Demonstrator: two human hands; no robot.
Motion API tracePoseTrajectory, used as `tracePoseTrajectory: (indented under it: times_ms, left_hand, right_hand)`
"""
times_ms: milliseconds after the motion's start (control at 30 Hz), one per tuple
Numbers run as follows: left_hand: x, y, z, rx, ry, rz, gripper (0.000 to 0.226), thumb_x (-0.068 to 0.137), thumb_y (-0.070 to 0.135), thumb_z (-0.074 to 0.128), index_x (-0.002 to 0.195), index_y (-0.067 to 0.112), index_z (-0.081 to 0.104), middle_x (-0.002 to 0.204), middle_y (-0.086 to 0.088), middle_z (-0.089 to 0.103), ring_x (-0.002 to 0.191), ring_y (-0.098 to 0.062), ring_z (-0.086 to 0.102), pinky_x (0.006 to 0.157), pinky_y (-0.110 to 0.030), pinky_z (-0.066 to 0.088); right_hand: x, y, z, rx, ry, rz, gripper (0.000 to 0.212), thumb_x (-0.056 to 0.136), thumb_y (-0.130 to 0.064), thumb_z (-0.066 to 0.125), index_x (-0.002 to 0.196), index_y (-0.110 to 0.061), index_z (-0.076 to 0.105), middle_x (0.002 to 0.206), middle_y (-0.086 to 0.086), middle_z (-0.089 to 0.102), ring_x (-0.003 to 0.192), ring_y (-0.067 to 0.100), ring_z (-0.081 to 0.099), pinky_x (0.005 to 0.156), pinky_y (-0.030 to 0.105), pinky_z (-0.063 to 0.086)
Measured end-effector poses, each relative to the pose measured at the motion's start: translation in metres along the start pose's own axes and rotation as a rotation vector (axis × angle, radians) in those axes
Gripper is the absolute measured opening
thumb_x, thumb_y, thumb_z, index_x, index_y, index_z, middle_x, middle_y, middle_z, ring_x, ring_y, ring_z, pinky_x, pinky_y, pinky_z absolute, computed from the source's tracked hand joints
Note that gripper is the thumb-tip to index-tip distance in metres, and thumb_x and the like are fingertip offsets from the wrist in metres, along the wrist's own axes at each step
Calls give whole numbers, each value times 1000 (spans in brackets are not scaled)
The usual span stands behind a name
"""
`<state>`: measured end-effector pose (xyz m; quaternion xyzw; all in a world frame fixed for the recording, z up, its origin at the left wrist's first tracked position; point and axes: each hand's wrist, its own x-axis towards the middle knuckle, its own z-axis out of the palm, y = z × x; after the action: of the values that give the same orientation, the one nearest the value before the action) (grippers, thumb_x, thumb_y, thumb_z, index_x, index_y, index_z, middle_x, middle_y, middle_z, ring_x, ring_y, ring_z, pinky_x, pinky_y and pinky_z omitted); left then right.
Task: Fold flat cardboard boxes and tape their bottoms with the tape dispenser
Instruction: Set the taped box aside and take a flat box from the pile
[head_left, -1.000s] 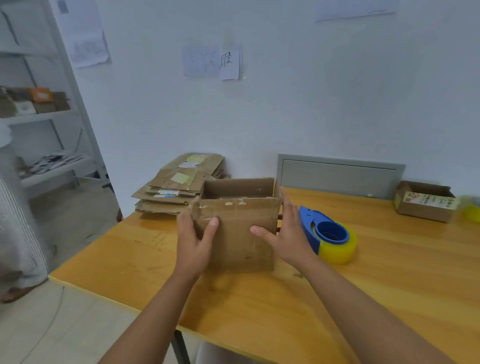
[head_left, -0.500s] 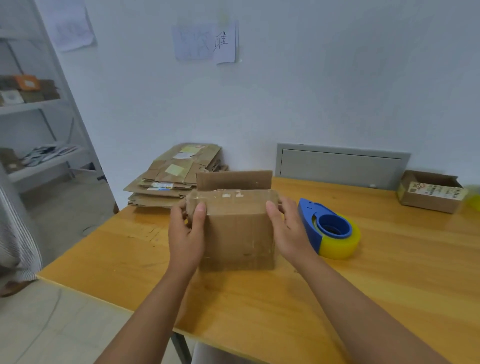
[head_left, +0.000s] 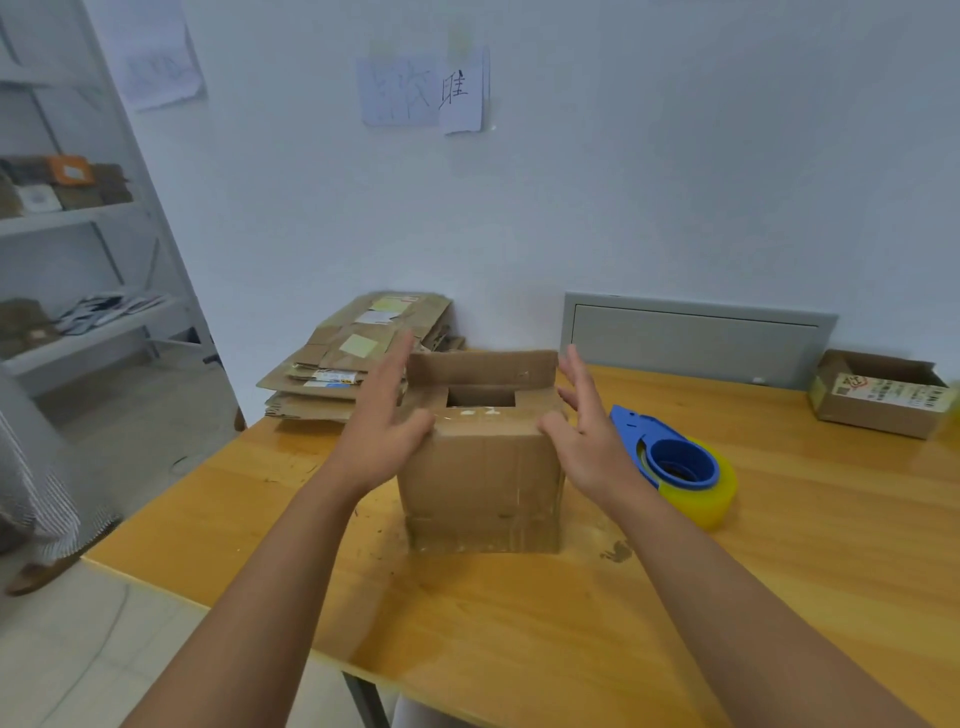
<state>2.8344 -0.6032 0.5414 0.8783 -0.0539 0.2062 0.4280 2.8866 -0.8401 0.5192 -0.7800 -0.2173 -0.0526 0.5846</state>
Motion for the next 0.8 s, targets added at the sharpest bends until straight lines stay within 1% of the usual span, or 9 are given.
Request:
tracePoseTrajectory:
  times_ms: [67,133,200,267,333,467,567,667,800]
  left_hand:
    - [1,0,3,39,19,23,68,87,28,50,144,58,26,133,26,28,118,15,32,90,-13,29]
    - [-1,-3,8,51,70,29,47,84,34,47,128,51,48,123,22,33,114,19,33,89,-17,33]
    - [-6,-10,13,32,114,16,30,85,39,47,112,46,59,126,21,38,114,24,32,91,-19,36]
    - [-12,-14,16,26,113,19,24,86,54,50,109,51,58,137,24,39,119,24,32,92,-16,35]
    - [-16,-14,16,43,90,7,40,77,75,54,111,54,55,145,28,35,123,19,31,95,-17,32]
    - [-17,-8,10,97,52,-27,77,54,94,57,118,51,53,150,24,33,129,7,31,102,-30,35]
    - [-19,-5,7,112,55,-17,84,49,96,57,118,49,55,149,22,37,126,7,33,102,-30,37]
    - [-20,-4,12,125,63,-4,89,53,93,58,124,41,58,151,18,36,128,5,32,105,-33,37]
    - [-22,-6,14,114,66,-2,90,54,92,60,126,38,59,149,20,36,127,6,32,104,-29,35]
  right_hand:
    - [-1,0,-1,-42,10,-31,71,100,-21,49,156,-45,11,154,-21,24,137,0,30,107,29,37]
    - [-3,3,-2,-133,22,-82,55,103,-28,48,154,-38,27,146,-18,32,132,-4,33,110,29,36]
    - [-8,7,-5,-179,18,-124,42,104,-38,47,144,-27,46,140,-16,37,127,-9,35,113,31,37]
    - [-12,11,-8,-189,-43,-124,55,96,-57,46,142,-26,47,143,-17,32,131,-6,32,111,34,39]
    - [-14,13,-9,-247,-102,-116,74,84,-71,45,146,-32,40,153,-21,21,135,-2,25,108,32,37]
    - [-13,13,-9,-349,-81,-123,80,79,-78,42,145,-34,38,161,-15,17,133,-2,21,106,32,33]
    - [-15,14,-13,-397,-79,-153,85,77,-83,38,144,-31,41,157,-15,21,128,-4,24,101,31,38]
    - [-17,15,-17,-389,-78,-159,82,78,-79,40,143,-29,42,157,-14,22,128,-3,26,102,32,38]
    - [-18,15,-16,-398,-84,-158,82,80,-77,42,144,-27,42,159,-13,19,130,-1,25,102,40,45]
